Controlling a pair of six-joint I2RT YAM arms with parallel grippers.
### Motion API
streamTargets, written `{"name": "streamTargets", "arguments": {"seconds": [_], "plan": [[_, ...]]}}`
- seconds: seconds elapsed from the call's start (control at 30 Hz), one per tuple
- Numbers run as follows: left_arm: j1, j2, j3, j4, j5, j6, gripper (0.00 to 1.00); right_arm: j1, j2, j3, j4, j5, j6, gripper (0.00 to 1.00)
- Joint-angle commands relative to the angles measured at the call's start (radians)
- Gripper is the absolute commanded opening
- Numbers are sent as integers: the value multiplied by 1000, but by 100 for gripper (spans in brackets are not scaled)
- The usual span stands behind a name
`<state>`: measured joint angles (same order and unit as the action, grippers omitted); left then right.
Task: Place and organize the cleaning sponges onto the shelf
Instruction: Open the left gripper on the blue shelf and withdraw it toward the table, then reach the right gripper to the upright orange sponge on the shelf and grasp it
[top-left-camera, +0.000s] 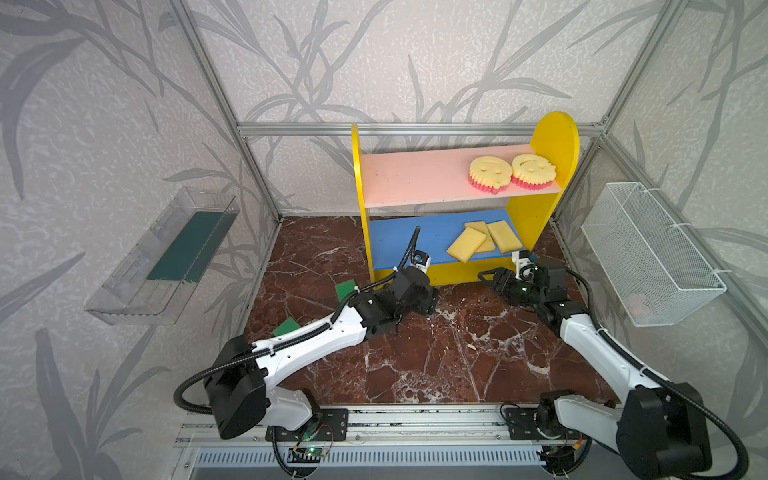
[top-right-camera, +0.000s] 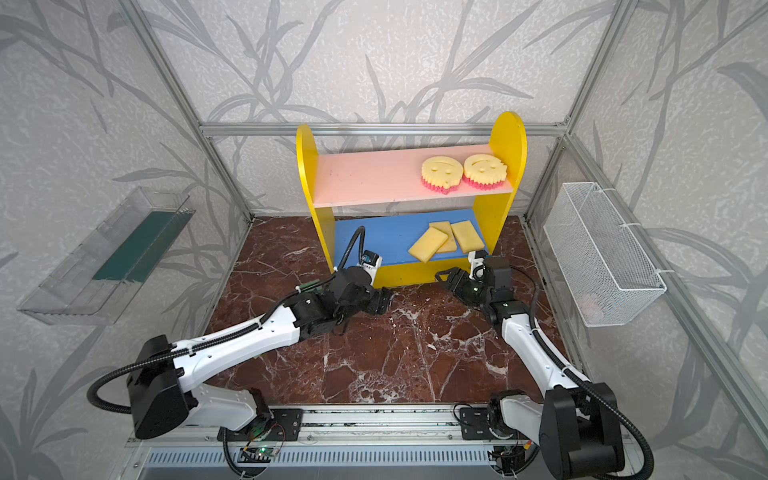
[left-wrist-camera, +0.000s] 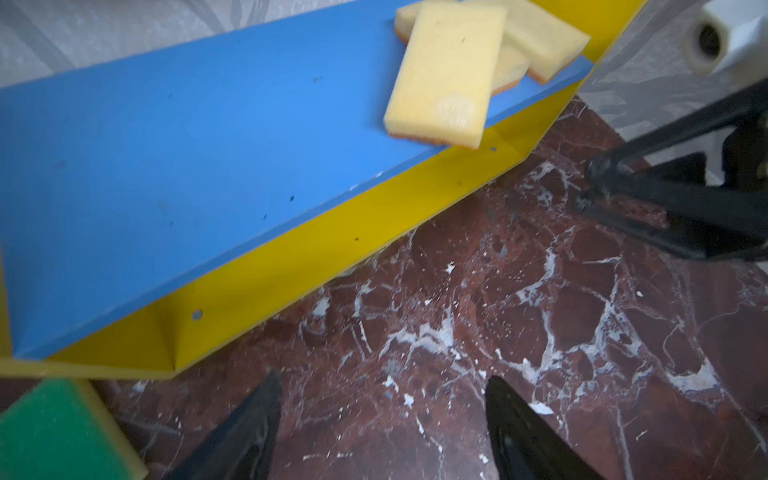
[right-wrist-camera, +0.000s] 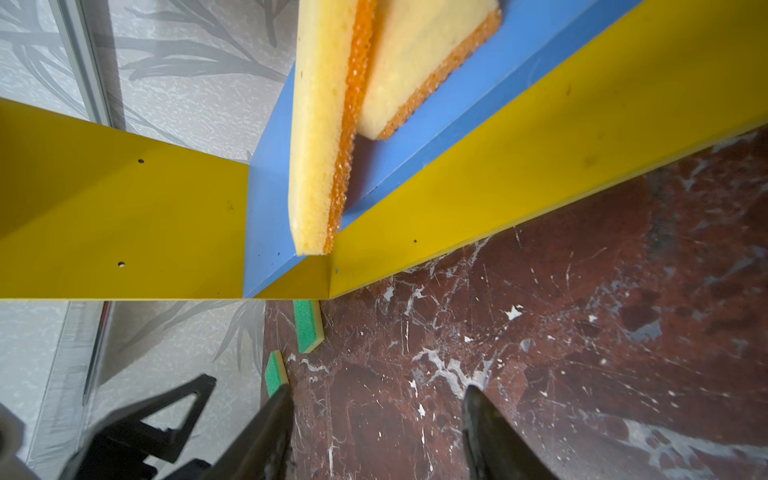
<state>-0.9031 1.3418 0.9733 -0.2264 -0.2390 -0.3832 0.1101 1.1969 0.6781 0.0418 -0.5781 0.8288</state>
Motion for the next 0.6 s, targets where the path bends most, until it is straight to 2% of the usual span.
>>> {"name": "streamTargets", "arguments": {"seconds": [0.0,0.13,0.43,0.57], "plan": [[5,-65,-91,24,-47,-72,78,7,41,51,123,-46,42,68],[9,-110,-167,26,-67,-89,78,13,106,83,163,-62,53,72],[23,-115,-206,41,-52,-90,77,54,222,166,220,-72,79,57],[32,-95,-212,53,-35,-99,77,69,257,180,231,-61,90,56]]}}
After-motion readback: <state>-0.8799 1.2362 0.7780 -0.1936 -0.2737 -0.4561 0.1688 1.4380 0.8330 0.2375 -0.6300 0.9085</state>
